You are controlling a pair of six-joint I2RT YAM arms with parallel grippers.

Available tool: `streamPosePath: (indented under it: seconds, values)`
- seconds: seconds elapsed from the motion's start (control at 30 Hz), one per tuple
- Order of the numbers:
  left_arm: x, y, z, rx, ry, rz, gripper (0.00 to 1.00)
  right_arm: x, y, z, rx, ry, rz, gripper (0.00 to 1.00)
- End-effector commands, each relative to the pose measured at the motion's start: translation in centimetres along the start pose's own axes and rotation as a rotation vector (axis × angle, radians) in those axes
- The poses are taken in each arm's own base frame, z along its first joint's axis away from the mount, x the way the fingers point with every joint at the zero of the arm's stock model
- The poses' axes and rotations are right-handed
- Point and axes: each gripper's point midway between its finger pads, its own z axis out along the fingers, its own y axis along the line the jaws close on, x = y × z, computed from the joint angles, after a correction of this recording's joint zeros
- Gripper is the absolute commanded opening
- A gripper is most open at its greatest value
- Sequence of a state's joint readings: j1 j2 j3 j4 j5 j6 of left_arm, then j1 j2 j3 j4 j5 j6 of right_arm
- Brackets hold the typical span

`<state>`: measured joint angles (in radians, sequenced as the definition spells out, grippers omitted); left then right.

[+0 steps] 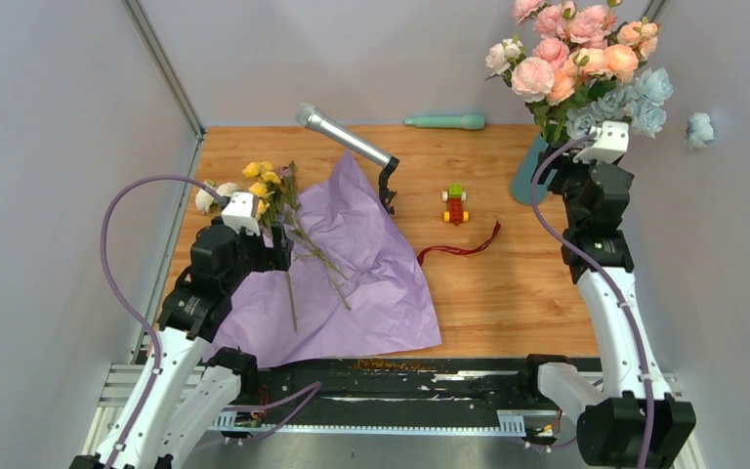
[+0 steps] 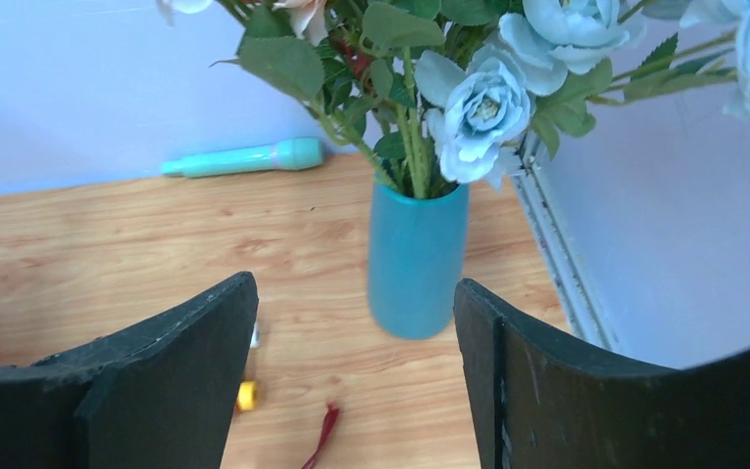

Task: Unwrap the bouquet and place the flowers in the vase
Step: Insert the fake flower into the vase.

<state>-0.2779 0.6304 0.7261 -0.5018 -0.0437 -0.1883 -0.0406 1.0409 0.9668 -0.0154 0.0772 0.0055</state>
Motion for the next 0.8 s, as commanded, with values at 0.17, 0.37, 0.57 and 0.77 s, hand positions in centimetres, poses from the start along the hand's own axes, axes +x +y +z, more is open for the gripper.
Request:
streamPosePath:
  seconds: [0.17,0.37,0.57,0.77]
  values:
    - [5.4,-0.8,3.6,-0.024,0.114,-0.31,0.96,4.3,3.7,-5.1,-0.168,0.221,0.203,0.75]
    - [11.0,0.1,5.8,-0.095,0.201,-0.399,0.93,7.6,5.8,-7.1,-0.279,0.33,0.265,0.73]
    - [14.3,0.3,7.0,-0.11,0.266,-0.41,0.69,9.2,6.7,-8.2,-0.324,0.373,0.3,0.72]
    - [15.3,1.3,7.8,-0.161,0.282,-0.384,0.52,9.4,7.1,-8.2,-0.341,0.384,0.315,0.72]
